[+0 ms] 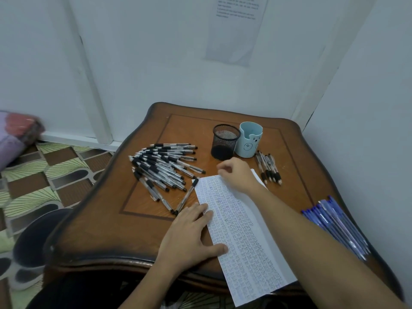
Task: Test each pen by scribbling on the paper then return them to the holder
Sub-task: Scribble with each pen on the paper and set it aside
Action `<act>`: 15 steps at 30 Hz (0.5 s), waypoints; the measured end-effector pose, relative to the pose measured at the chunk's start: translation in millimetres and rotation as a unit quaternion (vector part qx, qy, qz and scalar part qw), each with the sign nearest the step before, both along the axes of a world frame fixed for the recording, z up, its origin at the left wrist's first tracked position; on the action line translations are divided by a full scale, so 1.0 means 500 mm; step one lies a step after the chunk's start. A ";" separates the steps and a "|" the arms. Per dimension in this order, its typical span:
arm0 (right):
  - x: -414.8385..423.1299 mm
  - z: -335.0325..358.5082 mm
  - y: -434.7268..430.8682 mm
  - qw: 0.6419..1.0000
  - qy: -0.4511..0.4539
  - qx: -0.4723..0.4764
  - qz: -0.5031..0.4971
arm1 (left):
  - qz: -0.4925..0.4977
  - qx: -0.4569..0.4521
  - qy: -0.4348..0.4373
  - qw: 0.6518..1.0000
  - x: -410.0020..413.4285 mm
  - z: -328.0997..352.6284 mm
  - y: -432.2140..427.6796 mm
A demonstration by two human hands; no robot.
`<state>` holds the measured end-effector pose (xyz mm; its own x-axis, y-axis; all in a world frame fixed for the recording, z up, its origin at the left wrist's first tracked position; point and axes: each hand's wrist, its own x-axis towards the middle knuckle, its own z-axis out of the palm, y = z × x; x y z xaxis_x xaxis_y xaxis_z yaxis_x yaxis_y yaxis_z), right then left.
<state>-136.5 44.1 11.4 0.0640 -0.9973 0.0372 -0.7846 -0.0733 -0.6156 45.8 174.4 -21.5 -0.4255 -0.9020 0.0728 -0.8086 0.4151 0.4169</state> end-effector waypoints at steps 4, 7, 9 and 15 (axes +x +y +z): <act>0.087 -0.013 -0.015 0.995 -0.089 0.039 -0.013 | -0.003 -0.001 0.008 1.000 0.001 0.006 0.001; 0.109 -0.031 -0.026 0.998 -0.057 0.021 -0.026 | -0.003 0.000 0.007 1.000 0.004 0.005 0.002; 0.106 -0.034 -0.028 0.997 -0.062 0.008 -0.042 | -0.005 -0.002 0.004 1.000 0.004 0.003 0.000; 0.033 0.026 0.005 0.951 -0.301 0.018 -0.067 | -0.007 -0.006 -0.002 1.000 0.007 -0.003 -0.003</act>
